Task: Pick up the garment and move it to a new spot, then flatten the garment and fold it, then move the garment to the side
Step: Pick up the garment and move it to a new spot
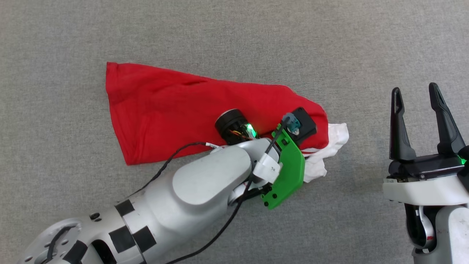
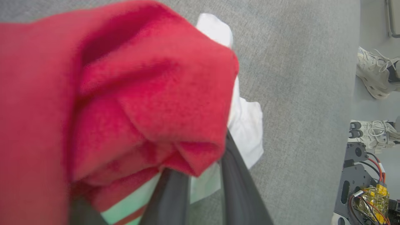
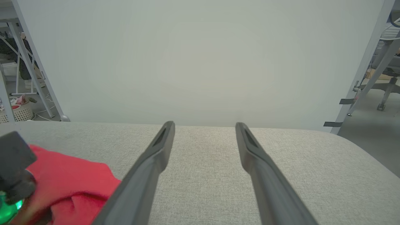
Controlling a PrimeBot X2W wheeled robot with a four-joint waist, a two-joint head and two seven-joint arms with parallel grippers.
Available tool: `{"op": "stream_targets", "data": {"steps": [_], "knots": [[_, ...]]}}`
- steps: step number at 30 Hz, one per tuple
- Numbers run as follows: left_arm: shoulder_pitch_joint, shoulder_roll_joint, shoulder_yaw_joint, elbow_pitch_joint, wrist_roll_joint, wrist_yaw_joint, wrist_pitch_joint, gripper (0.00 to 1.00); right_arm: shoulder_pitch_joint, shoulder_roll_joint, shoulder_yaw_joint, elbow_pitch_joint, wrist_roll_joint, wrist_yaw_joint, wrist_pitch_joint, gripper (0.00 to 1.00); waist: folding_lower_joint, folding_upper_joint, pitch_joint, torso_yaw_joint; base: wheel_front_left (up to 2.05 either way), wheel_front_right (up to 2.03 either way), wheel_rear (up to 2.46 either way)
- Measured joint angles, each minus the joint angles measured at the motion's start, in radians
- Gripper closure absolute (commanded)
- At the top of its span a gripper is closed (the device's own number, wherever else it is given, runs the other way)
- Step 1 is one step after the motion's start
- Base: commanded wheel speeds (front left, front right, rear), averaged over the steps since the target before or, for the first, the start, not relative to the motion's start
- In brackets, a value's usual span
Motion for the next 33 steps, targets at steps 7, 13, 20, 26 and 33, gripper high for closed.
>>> {"op": "stream_targets", "data": {"steps": [7, 13, 20, 26, 33], "knots": [[0.009, -0.01, 0.0, 0.027, 0.03, 0.0, -0.084, 0.0, -0.002, 0.001, 0.003, 0.009, -0.001, 0.0, 0.0, 0.0, 0.0, 0.0, -0.014, 0.009, 0.0, 0.0, 0.0], [0.009, -0.015, -0.008, 0.07, 0.04, 0.0, -0.309, 0.0, 0.016, 0.0, -0.004, 0.018, -0.002, 0.0, 0.0, 0.0, 0.0, 0.0, -0.066, 0.029, 0.0, 0.0, 0.0], [0.046, -0.009, 0.04, 0.104, 0.09, 0.067, -0.535, 0.0, 0.08, -0.006, -0.018, 0.022, -0.004, 0.0, 0.0, 0.0, 0.0, 0.0, -0.151, 0.067, 0.0, 0.0, 0.0], [0.163, 0.101, 0.189, 0.025, 0.138, 0.257, -0.64, 0.0, 0.126, -0.009, -0.022, 0.024, -0.012, 0.0, 0.0, 0.0, 0.0, 0.0, -0.242, 0.128, 0.0, 0.0, 0.0], [0.384, 0.198, 0.472, -0.163, 0.25, 0.396, -0.64, 0.0, 0.159, -0.008, -0.023, 0.025, -0.014, 0.0, 0.0, 0.0, 0.0, 0.0, -0.307, 0.167, 0.0, 0.0, 0.0]]}}
